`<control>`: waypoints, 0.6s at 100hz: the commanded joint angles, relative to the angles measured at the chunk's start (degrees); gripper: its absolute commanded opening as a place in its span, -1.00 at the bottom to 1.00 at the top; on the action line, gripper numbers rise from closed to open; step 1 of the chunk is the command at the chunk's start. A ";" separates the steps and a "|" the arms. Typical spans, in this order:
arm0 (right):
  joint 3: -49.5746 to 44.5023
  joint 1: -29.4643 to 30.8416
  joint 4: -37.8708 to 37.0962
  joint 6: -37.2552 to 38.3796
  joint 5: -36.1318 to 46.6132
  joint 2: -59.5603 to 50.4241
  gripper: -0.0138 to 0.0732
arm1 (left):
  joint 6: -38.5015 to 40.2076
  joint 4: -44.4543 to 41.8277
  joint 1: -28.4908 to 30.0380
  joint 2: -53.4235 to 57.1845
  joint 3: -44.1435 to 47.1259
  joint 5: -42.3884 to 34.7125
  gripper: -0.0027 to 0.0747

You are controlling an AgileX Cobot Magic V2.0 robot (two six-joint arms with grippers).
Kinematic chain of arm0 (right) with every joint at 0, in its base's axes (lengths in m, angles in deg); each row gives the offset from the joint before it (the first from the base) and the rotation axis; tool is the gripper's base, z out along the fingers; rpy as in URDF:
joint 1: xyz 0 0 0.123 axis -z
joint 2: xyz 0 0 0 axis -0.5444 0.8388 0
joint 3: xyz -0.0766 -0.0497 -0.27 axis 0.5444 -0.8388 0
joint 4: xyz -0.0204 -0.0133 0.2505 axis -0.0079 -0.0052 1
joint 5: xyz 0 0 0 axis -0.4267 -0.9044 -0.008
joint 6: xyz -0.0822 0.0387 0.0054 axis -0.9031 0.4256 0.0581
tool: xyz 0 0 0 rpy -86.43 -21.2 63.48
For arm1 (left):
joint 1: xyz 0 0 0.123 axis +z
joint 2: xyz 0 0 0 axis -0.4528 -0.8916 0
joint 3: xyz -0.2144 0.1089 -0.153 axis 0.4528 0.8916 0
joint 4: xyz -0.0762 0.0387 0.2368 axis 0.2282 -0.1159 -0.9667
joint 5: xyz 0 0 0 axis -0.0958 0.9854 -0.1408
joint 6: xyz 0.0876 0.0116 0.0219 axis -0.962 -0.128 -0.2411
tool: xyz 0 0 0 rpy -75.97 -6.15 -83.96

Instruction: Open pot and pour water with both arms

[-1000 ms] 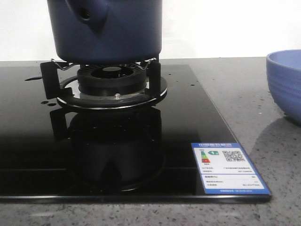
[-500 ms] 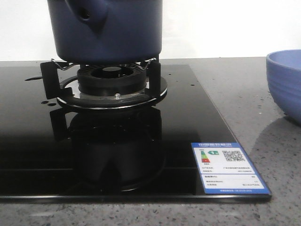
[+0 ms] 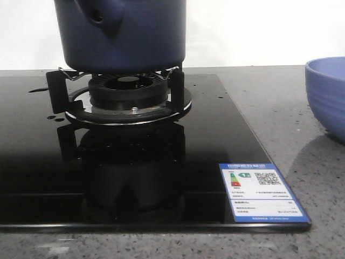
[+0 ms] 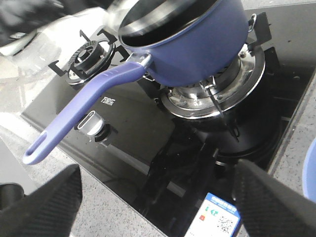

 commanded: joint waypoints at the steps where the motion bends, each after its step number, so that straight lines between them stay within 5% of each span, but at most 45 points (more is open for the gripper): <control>1: 1.99 0.02 3.77 -0.82 2.58 0.53 0.62 | 0.10 5.25 1.78 5.68 -2.17 2.34 -0.31; 41: 3.43 0.02 2.03 0.89 12.65 4.17 0.62 | 15.74 -9.25 10.69 23.16 3.12 -3.98 -0.31; 60: 12.85 0.02 -14.61 13.12 9.31 10.69 0.62 | 15.74 -9.25 10.96 33.37 11.79 -9.82 -0.31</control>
